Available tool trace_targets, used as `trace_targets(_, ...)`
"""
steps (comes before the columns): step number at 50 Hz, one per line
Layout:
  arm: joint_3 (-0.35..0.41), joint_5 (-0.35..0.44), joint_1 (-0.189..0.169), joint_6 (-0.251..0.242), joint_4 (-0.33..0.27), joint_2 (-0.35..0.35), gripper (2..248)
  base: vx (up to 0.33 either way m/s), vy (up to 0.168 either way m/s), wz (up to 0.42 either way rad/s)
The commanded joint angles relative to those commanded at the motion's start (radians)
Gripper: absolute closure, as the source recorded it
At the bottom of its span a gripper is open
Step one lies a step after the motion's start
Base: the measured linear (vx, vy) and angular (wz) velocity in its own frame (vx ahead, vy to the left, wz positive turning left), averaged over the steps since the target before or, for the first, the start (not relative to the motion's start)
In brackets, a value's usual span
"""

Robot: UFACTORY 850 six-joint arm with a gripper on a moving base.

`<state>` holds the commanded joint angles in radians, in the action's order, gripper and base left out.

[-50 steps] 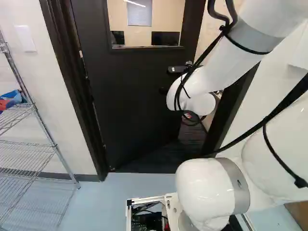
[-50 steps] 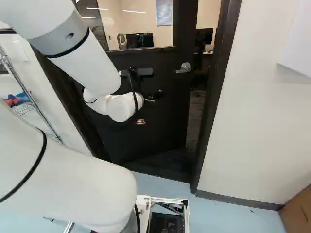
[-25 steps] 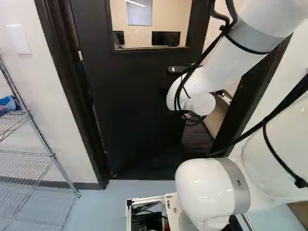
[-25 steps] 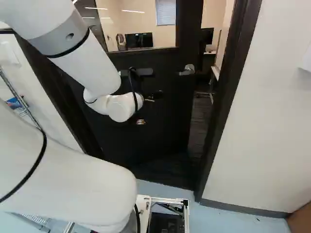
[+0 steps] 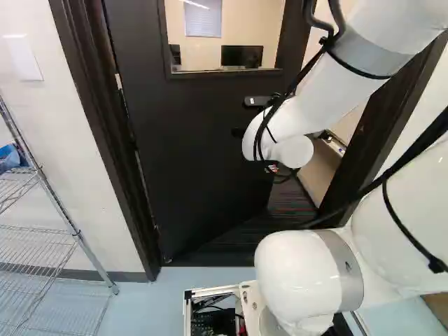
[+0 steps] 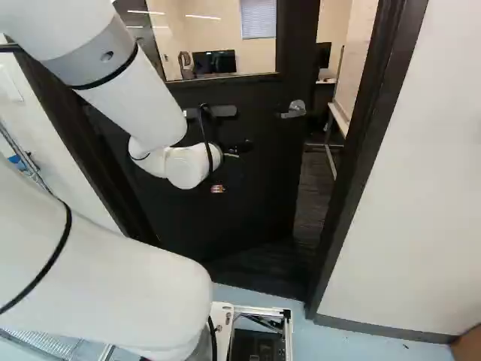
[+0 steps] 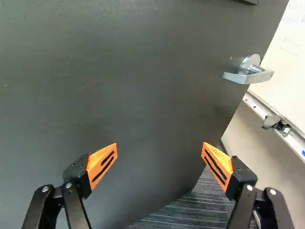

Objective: Open the door and move inside

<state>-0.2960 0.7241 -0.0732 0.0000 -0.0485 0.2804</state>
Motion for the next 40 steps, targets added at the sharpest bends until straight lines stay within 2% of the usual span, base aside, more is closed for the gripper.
trace_targets(24, -0.003, 0.000, 0.001, 0.000, 0.000, -0.004, 3, 0.000, 0.000, 0.000)
trace_targets(40, -0.051, 0.000, 0.023, 0.000, 0.021, -0.058, 3, 0.000, 0.000, 0.000)
